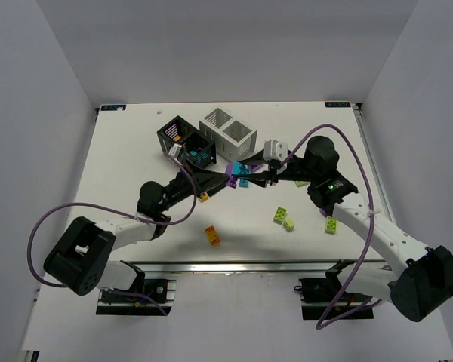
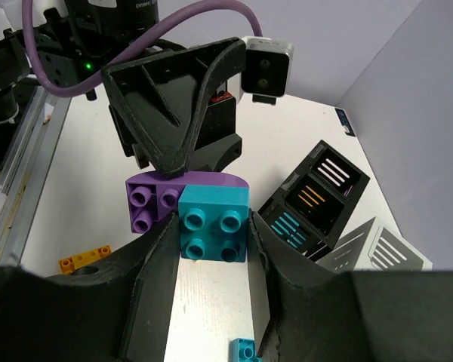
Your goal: Sort the legos into containers by color
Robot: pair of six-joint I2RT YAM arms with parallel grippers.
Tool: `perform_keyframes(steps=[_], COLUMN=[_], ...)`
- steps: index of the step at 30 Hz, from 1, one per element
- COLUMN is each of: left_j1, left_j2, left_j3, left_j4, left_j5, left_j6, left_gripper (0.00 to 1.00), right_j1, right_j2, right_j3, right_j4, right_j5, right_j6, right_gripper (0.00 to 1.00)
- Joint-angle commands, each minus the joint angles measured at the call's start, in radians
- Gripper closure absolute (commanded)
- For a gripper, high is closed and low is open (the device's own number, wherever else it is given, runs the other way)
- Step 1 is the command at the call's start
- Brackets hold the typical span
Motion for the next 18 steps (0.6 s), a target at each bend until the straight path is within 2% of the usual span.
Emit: perform_keyframes(steps=[1,6,12,13,17,18], left_j1=[-0.009,-0.015,-0.018,-0.02,-0.021,-0.021], left_j2=[0.013,0.038,0.072,0.084,0.124,0.133], left_j3=[0.014,0.014,0.018,0.018,0.026,0.027], left_j4=[0.135,0.167,0.241,0.253,0.347,0.364], left_j5=[0.034,0.043,0.051,0.052,0.072,0.075], left_j6=[-0.045,-0.059,-0.093,-0.1,-0.146,-0.154], left_gripper=[0.27,0.32,0.49,0.52,0.78,0.82], right_j1=[0.009,0.015,0.019,0.019,0.019,0.019], right_j2=[0.003,0.017,0.023,0.023,0.019,0.017], right_j3=[-0.013,-0.013,-0.018,-0.021,-0.028,-0.028], right_j4=[0.07,0.078,0.073,0.072,0.067,0.067], right_j5=[0.011,0.023,0.026,0.028,0.04,0.042], right_j6=[0.005,0.008,0.005,-0.001,-0.005,-0.005], right_gripper=[1.0,1.0,1.0,1.0,1.0,1.0])
